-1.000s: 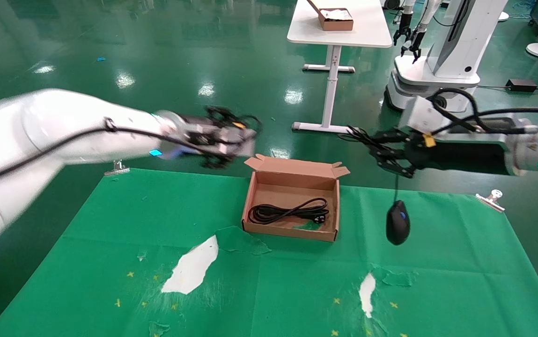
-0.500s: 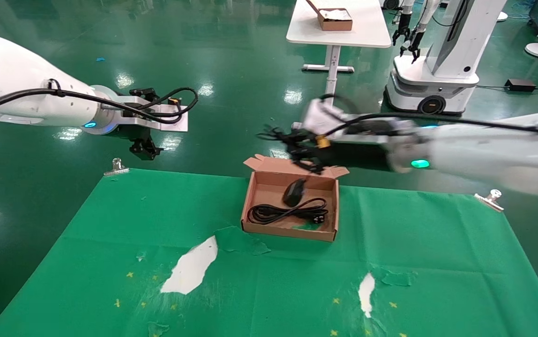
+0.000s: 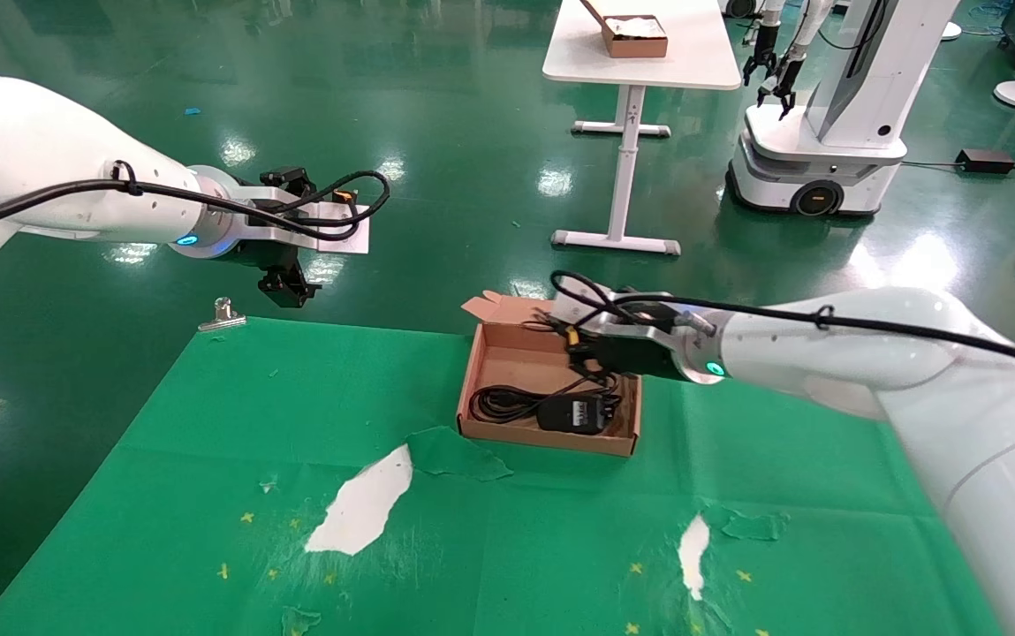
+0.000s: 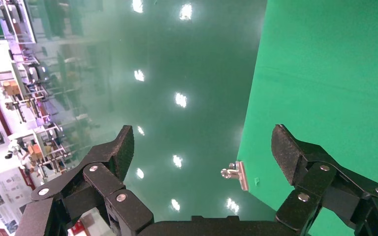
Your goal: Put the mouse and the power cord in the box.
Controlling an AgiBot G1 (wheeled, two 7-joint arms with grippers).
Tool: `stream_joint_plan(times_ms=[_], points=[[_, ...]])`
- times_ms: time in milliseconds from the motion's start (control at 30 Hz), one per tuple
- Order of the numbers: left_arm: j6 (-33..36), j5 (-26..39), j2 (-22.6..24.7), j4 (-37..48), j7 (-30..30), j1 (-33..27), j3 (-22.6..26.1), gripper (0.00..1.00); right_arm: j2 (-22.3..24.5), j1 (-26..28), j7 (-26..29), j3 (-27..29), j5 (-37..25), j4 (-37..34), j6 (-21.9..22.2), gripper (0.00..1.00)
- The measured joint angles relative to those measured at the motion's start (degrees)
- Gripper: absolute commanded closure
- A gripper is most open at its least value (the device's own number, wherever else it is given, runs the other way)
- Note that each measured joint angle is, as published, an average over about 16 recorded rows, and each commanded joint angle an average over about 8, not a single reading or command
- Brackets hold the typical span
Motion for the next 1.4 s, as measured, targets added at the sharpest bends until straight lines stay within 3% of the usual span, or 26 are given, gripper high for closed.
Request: stream_joint_plan(times_ms=[67, 100, 300, 867, 1400], points=[[0.01, 0.06, -0.02, -0.05, -0.11, -0.02, 0.07, 0.0, -0.12, -0.11, 0.44, -0.73, -0.28, -0.62, 1.23, 0.06], [0.01, 0.08, -0.02, -0.07, -0.16, -0.02, 0.09, 0.0, -0.17, -0.16, 0.62, -1.03, -0.4, -0.84, 1.73, 0.0], [0.03, 0.15, -0.04, -0.07, -0.25, -0.05, 0.16, 0.0, -0.32, -0.36, 1.1, -1.84, -0.8, -1.37, 2.99, 0.0], [0.01, 0.04, -0.19, -0.38, -0.22, 0.04, 0.05, 0.0, 0.46, -0.49, 0.79, -0.73, 0.23, -0.1, 1.17, 0.0], [0.0, 0.47, -0.97, -2.07, -1.37, 0.09, 0.39, 0.0, 8.75, -6.91, 4.1, 3.51, 11.46, 10.58, -7.49, 0.0]])
